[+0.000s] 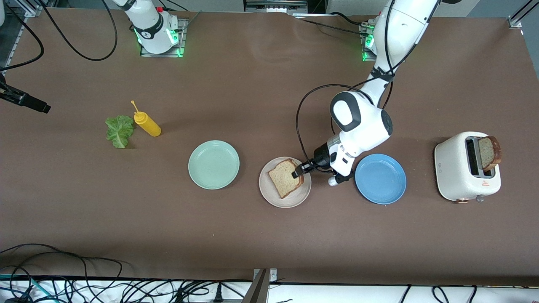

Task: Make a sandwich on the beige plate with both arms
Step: 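Lower the bread slice onto the beige plate and lay it flat, then open the left gripper and withdraw it toward the toaster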

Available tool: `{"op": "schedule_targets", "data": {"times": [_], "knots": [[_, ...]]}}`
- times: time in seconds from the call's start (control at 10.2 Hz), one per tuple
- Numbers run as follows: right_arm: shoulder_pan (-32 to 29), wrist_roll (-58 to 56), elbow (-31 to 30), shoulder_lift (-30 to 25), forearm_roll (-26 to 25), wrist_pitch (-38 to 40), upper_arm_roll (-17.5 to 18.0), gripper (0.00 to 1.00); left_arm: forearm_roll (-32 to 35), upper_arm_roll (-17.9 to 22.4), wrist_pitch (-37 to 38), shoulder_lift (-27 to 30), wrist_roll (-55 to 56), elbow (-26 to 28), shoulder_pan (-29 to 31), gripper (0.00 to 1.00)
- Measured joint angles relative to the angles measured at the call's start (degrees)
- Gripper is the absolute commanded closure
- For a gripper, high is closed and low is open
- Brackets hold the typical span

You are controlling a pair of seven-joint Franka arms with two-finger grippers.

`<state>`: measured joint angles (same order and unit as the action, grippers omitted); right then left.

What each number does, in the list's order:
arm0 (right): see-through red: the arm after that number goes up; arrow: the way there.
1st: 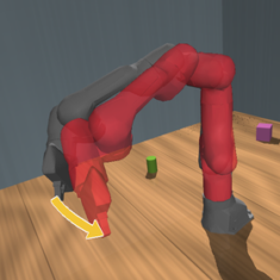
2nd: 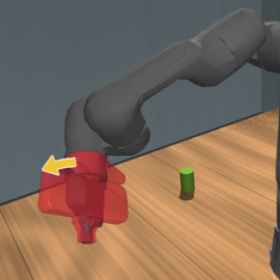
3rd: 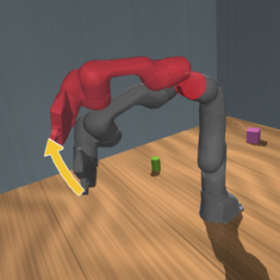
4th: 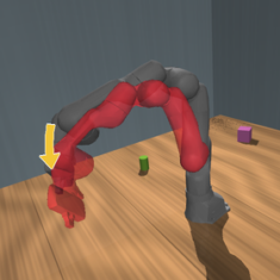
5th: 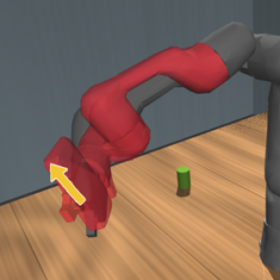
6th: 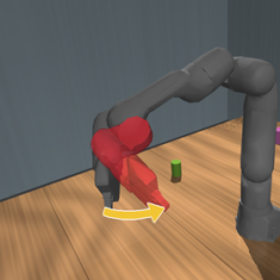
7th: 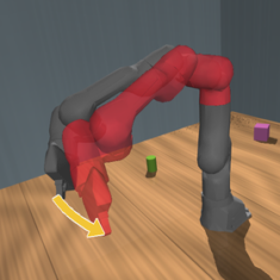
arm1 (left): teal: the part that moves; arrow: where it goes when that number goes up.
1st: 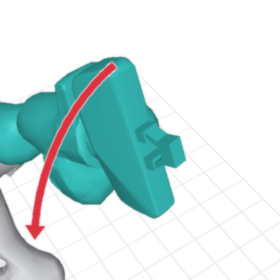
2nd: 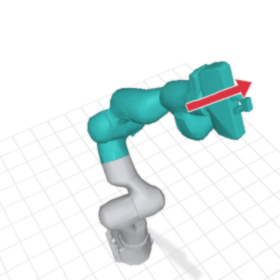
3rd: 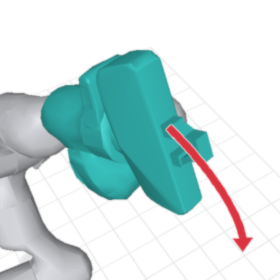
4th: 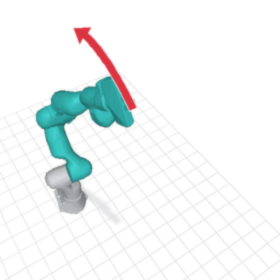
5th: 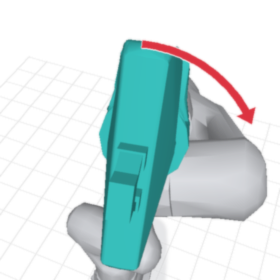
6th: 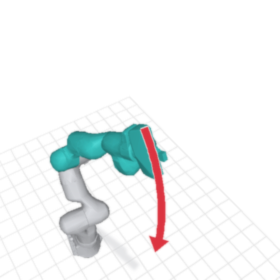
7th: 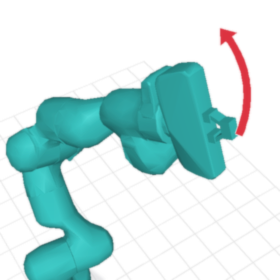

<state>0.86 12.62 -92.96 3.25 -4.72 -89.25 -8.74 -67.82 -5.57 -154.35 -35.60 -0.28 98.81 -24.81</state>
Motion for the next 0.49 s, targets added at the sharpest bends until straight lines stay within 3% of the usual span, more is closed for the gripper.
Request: {"op": "schedule_targets", "data": {"times": [0.49], "knots": [[0.01, -4.24, 0.11, -0.12, 1.26, 1.47, -0.09, 0.0, 3.07, 0.3, -0.94, 0.18, -1.25, -0.18, 0.31, 0.0]]}}
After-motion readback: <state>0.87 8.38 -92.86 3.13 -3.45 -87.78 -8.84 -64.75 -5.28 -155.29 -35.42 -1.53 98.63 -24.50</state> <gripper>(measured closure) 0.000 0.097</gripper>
